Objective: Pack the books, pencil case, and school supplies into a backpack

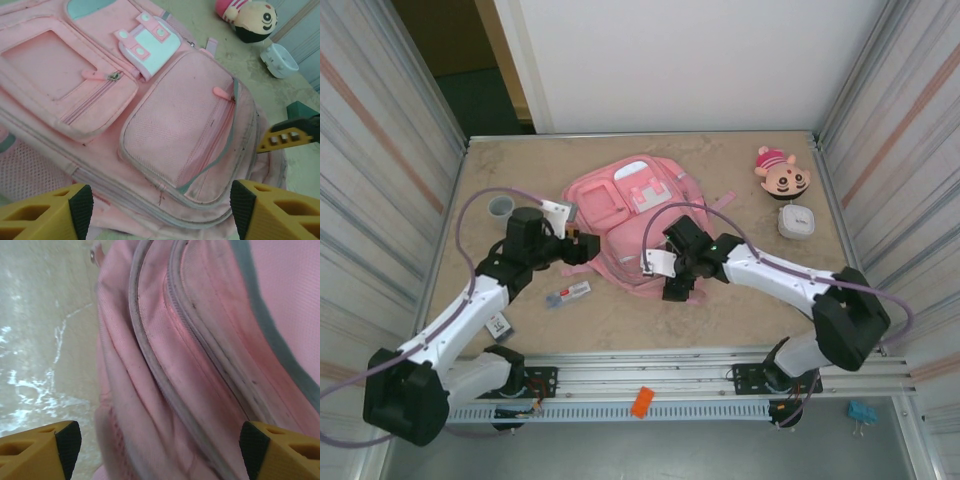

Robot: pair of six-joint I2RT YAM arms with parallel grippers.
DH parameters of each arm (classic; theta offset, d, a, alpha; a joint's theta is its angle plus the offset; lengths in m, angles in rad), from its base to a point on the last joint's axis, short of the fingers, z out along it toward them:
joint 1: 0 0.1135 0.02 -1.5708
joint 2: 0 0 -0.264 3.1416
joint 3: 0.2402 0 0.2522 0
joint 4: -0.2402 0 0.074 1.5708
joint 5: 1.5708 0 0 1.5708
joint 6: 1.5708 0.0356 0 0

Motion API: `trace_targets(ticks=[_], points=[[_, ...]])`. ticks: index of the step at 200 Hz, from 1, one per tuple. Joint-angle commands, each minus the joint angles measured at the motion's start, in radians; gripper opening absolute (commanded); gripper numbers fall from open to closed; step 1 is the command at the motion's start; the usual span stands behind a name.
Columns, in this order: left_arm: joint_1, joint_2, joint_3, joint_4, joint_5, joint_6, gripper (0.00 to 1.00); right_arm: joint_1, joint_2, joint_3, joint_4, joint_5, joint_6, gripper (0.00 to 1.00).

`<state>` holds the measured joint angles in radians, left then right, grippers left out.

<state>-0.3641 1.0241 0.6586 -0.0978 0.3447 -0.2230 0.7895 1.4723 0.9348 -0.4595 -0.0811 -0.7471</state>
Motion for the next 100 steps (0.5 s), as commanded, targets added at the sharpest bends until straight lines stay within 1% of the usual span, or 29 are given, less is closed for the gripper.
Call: trace_targets(ticks=[1,21,27,31,34,46,49,53,64,72,75,92,100], points=[[0.021,-0.065,-0.051,0.049,-0.044,-0.06,0.74,0.017,0.056,-0.022,0.068,0.044,-0.12,0.84],[0.028,-0.09,-0.088,0.059,-0.081,-0.089,0.74,0.02,0.095,-0.049,0.122,0.078,-0.121,0.82],[0.03,-0.093,-0.095,0.063,-0.09,-0.096,0.73,0.022,0.101,-0.063,0.152,0.104,-0.118,0.79],[0.03,-0.095,-0.101,0.066,-0.094,-0.099,0.73,0.025,0.103,-0.07,0.175,0.126,-0.114,0.75],[0.031,-0.095,-0.104,0.067,-0.096,-0.101,0.73,0.025,0.103,-0.078,0.19,0.136,-0.111,0.71],[0.034,-0.093,-0.109,0.066,-0.099,-0.111,0.73,0.031,0.091,-0.097,0.247,0.177,-0.11,0.47],[0.034,-0.093,-0.11,0.066,-0.101,-0.113,0.73,0.031,0.082,-0.1,0.256,0.181,-0.112,0.43],[0.035,-0.093,-0.11,0.064,-0.103,-0.118,0.73,0.033,0.071,-0.102,0.262,0.185,-0.113,0.35],[0.039,-0.098,-0.109,0.066,-0.103,-0.13,0.73,0.034,0.03,-0.087,0.244,0.184,-0.119,0.12],[0.04,-0.103,-0.108,0.074,-0.1,-0.132,0.73,0.034,-0.003,-0.061,0.206,0.188,-0.13,0.02],[0.04,-0.104,-0.107,0.077,-0.097,-0.131,0.73,0.033,-0.015,-0.05,0.189,0.192,-0.136,0.0],[0.043,-0.112,-0.108,0.1,-0.09,-0.127,0.73,0.025,-0.084,0.018,0.108,0.221,-0.178,0.0],[0.044,-0.111,-0.107,0.107,-0.087,-0.125,0.73,0.013,-0.116,0.059,0.063,0.215,-0.198,0.0]])
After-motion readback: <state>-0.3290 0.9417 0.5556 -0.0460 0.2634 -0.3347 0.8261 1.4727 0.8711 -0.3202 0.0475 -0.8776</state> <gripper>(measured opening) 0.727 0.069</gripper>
